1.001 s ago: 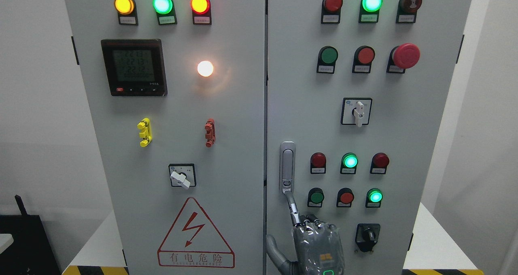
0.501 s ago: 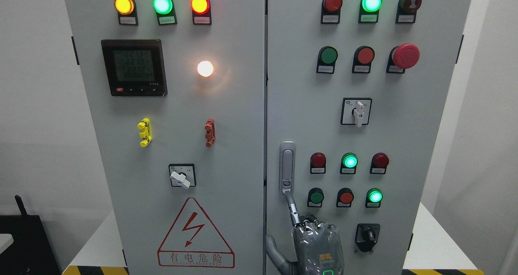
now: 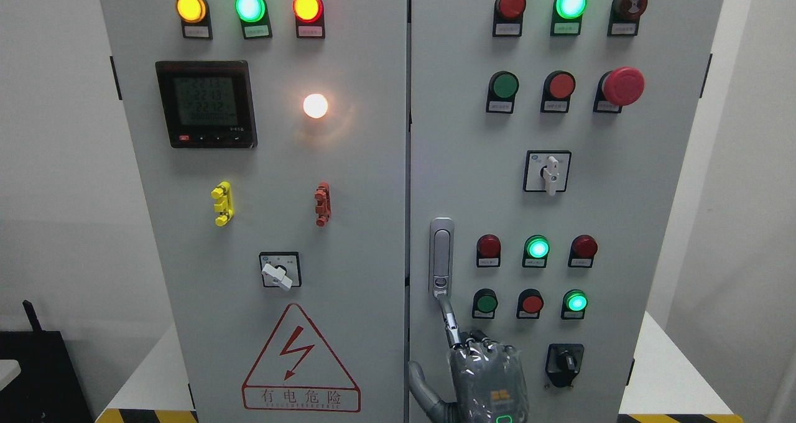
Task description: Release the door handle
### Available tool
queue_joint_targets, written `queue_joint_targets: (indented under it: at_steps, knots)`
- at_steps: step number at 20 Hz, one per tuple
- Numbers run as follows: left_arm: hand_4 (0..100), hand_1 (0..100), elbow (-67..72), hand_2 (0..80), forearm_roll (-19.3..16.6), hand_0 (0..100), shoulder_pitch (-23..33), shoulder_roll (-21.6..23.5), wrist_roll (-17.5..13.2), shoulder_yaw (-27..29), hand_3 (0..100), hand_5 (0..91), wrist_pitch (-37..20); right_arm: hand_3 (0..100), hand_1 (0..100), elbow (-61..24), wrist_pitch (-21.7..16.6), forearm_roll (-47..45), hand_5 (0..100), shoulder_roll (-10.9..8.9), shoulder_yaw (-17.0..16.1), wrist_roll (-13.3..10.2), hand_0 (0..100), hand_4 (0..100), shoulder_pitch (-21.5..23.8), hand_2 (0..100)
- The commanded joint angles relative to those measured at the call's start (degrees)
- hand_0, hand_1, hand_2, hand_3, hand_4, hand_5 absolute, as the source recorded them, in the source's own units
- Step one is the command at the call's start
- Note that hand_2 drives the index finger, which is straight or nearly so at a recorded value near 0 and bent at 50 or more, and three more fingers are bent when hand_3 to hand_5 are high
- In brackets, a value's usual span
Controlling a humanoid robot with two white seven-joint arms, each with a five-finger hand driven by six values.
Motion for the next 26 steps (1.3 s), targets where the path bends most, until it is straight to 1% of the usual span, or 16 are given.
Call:
queue_joint_targets:
  at_steps: [1, 5, 26]
  knots:
    - [0, 39, -1.8, 0.0, 0.0, 12, 1.8, 0.0, 0.0, 0.0, 0, 0.0, 0.0, 86, 16, 0.0, 0.1, 0.0, 98, 0.01, 0.0, 0.1, 37, 84, 0.0, 0]
    - [0, 39, -1.8, 0.0, 0.0, 12, 1.8, 0.0, 0.0, 0.0, 0, 0.0, 0.0, 86, 16, 0.0, 0.1, 0.0, 98, 0.01, 0.0, 1.0, 37, 84, 0.0, 0]
    - [0, 39, -1.8, 0.0, 0.0, 12, 1.8, 0.0, 0.0, 0.0, 0, 0.0, 0.0, 87, 16, 0.0, 0.1, 0.0, 98, 0.01, -0.1, 1.1, 36, 84, 0.1, 0]
